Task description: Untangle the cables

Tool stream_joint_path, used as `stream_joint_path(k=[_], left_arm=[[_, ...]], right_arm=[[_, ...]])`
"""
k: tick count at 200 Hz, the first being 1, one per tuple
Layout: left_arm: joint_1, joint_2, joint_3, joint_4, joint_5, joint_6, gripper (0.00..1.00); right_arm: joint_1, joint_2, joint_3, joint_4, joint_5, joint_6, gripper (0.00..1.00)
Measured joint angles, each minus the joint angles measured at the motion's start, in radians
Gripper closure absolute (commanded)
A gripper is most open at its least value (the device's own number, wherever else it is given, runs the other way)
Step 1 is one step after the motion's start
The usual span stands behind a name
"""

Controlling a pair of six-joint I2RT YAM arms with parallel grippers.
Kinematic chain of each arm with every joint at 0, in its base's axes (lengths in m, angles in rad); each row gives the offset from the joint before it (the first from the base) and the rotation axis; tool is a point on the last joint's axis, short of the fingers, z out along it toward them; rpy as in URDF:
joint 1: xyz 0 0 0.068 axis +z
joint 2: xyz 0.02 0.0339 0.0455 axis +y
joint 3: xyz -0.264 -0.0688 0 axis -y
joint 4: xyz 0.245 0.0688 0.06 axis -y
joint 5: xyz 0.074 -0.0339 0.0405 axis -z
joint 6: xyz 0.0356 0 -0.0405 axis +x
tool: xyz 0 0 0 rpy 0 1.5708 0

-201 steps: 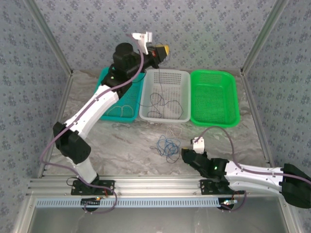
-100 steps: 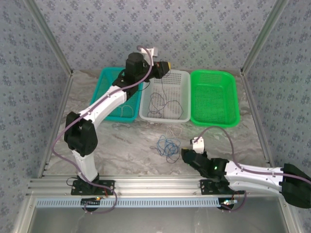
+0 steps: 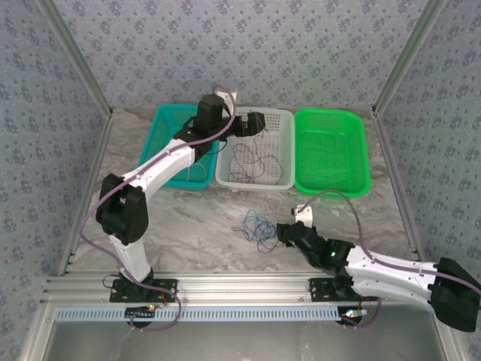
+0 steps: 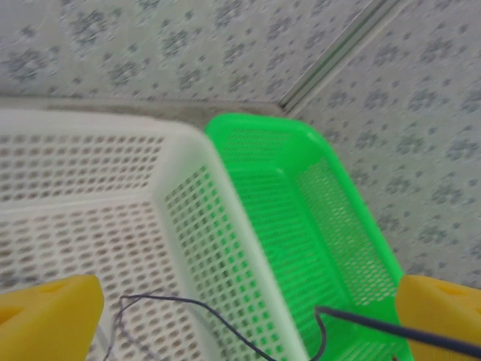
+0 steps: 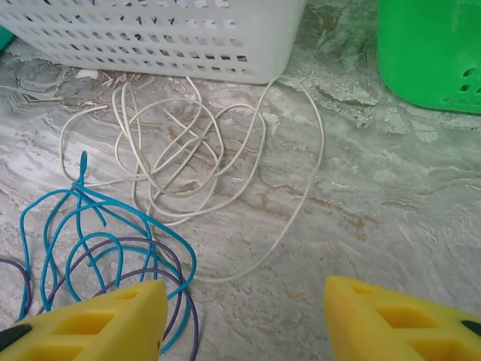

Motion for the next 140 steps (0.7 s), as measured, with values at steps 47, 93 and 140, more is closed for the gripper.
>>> stream_joint_path(k=[47,93,140], left_arm=[[0.0,-0.01,0.113,-0.291,-0.068,0.109,0.01],[0.0,0.019,0.164,-0.43,-0.082,0.195,0.0],[0.0,0.026,0.085,-0.444,-0.072,0.207,0.01]], right_arm=[[-0.105,0.108,0.024,0.068,-0.121,-0.057,0.43],[-0.111,0.254,0.144,0.074,-0.162,-0.103,0.43],[-0.147,0.195,0.196,0.077,-0.152,-0.189,0.44]])
